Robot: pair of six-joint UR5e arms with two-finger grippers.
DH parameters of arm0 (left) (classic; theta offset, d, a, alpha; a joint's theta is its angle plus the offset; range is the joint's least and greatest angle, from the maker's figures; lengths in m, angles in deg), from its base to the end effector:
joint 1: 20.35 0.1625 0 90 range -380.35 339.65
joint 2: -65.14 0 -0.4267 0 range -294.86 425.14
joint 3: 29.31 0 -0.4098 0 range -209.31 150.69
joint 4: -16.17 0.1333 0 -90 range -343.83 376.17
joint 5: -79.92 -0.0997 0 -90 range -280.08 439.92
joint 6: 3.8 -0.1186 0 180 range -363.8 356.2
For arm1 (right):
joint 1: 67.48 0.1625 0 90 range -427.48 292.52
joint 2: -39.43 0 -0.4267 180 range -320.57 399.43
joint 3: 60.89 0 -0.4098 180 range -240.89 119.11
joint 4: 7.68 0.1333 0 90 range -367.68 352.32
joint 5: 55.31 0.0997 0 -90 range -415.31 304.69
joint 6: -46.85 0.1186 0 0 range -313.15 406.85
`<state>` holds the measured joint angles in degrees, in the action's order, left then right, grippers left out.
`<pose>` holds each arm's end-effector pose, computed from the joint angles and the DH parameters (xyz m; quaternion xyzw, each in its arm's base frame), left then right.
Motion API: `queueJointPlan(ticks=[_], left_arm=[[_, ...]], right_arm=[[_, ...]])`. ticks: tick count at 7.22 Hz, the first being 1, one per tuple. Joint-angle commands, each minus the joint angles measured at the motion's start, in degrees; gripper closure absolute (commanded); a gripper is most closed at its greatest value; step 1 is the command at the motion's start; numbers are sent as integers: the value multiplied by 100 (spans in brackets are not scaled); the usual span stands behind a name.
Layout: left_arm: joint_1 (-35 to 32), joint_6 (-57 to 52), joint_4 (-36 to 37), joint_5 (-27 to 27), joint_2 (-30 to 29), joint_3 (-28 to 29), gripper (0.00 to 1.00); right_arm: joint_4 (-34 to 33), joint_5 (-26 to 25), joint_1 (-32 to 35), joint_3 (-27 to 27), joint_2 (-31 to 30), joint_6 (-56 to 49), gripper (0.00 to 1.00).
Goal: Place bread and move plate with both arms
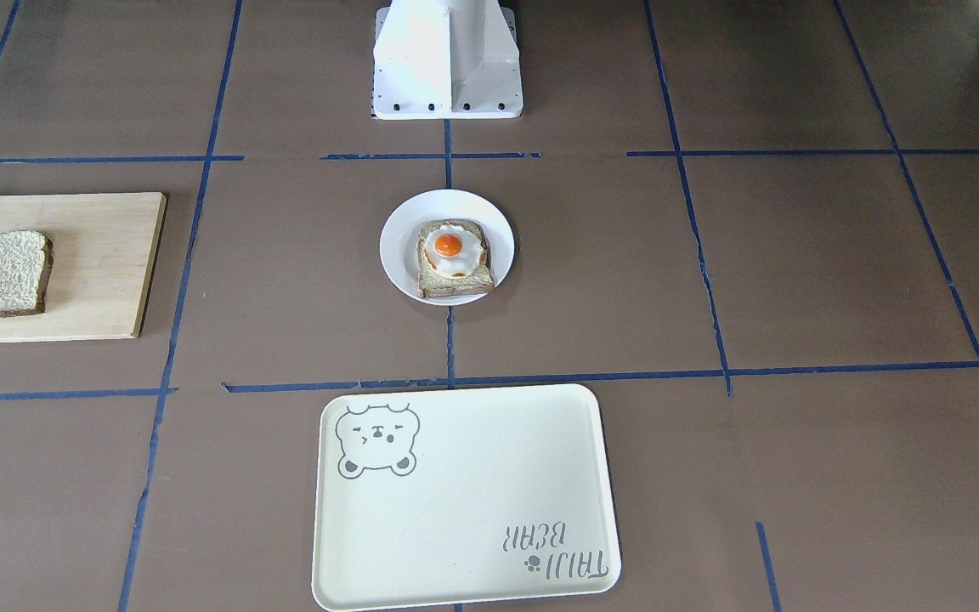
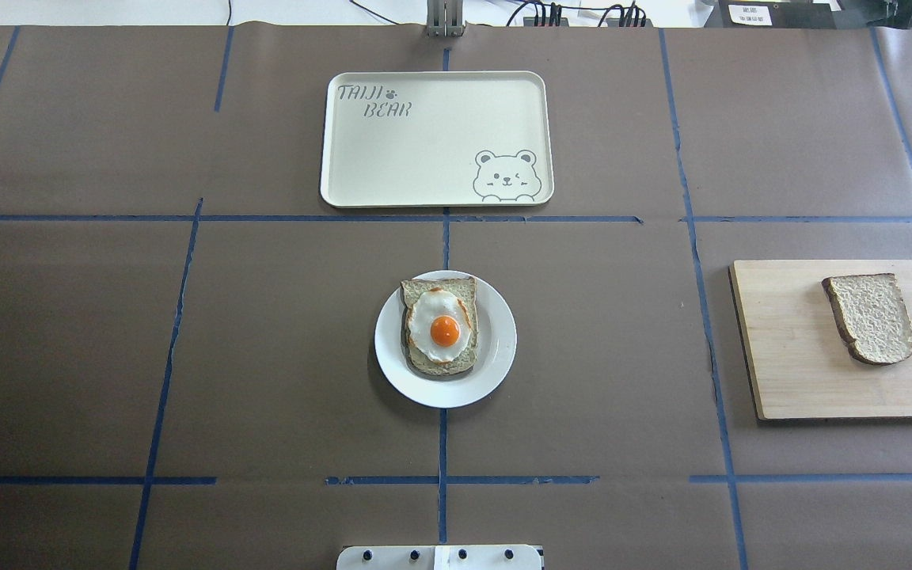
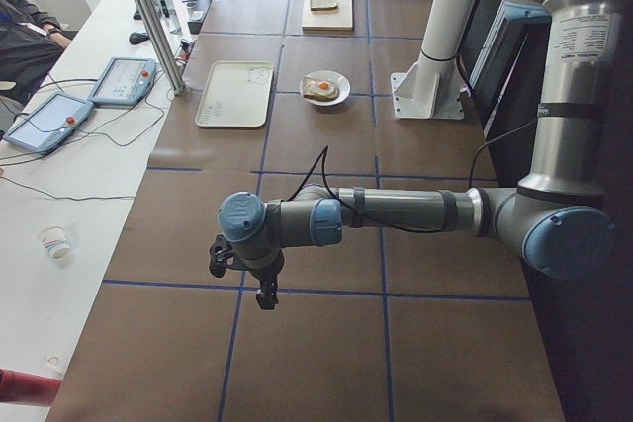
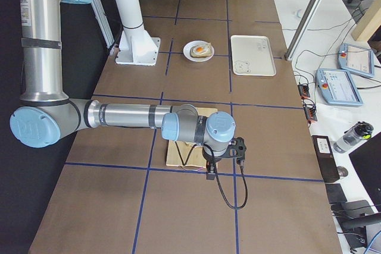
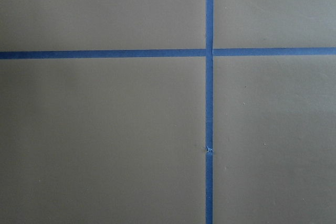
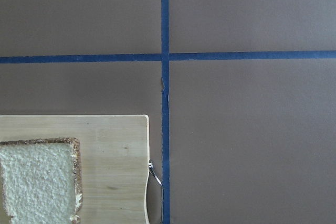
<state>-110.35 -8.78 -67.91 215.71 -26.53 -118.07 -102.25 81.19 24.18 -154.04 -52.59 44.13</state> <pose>-0.0483 -0.5136 0.6778 -0.0272 0.3901 0.0214 0.9201 0.0614 -0.4877 0.6683 -0.0125 -0.3953 0.0034 0.9184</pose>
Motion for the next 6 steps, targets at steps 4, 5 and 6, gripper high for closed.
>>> queueJointPlan(ticks=[4, 5, 6], left_arm=[[0, 23, -3, 0, -18, -1, 0], [0, 32, -3, 0, -9, -9, 0], [0, 41, -3, 0, -18, -9, 0]], right_arm=[[0, 8, -8, -36, 61, 17, 0], [0, 26, 1, -53, 79, 18, 0], [9, 17, -8, -45, 96, 9, 0]])
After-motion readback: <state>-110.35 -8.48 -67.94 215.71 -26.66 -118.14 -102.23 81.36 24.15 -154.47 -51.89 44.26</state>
